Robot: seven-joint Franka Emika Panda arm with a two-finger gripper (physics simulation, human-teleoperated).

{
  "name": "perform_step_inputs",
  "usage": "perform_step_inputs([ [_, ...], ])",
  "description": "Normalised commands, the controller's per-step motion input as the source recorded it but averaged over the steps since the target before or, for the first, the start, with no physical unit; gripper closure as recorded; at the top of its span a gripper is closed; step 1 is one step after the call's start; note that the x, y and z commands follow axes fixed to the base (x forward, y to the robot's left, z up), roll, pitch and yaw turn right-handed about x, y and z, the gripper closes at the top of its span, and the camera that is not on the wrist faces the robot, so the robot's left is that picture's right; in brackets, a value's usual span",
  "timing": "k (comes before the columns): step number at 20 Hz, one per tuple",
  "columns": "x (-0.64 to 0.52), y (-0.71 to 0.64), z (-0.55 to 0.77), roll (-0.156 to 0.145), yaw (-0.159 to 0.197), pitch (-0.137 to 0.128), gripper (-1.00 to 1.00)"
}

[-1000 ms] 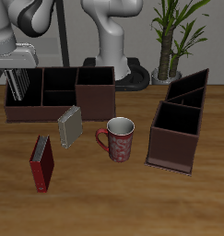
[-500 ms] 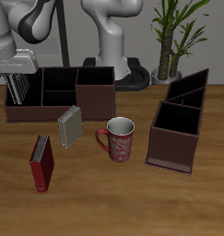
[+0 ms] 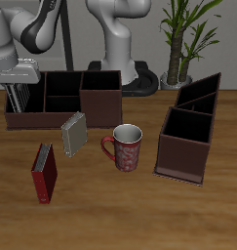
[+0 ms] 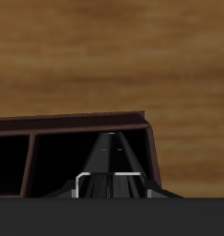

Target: Place the striped book into the back desk caddy's left compartment and place the red book into the back desk caddy's left compartment and place the yellow book into the left desk caddy's right compartment

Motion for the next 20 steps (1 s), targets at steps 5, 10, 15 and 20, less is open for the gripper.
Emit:
perform_step_inputs([
  [5,0.09,-0.05,-0.14,-0.039,0.019,0.029,1.00],
  [10,0.06,-0.09,-0.09,-0.079,0.009,0.012,-1.00],
  [15,0.03,0.00,-0.03,-0.015,-0.009,0.012,-1.00],
  [20,0.03,0.17,0.09,0.010,0.021,-0.021,-1.00],
])
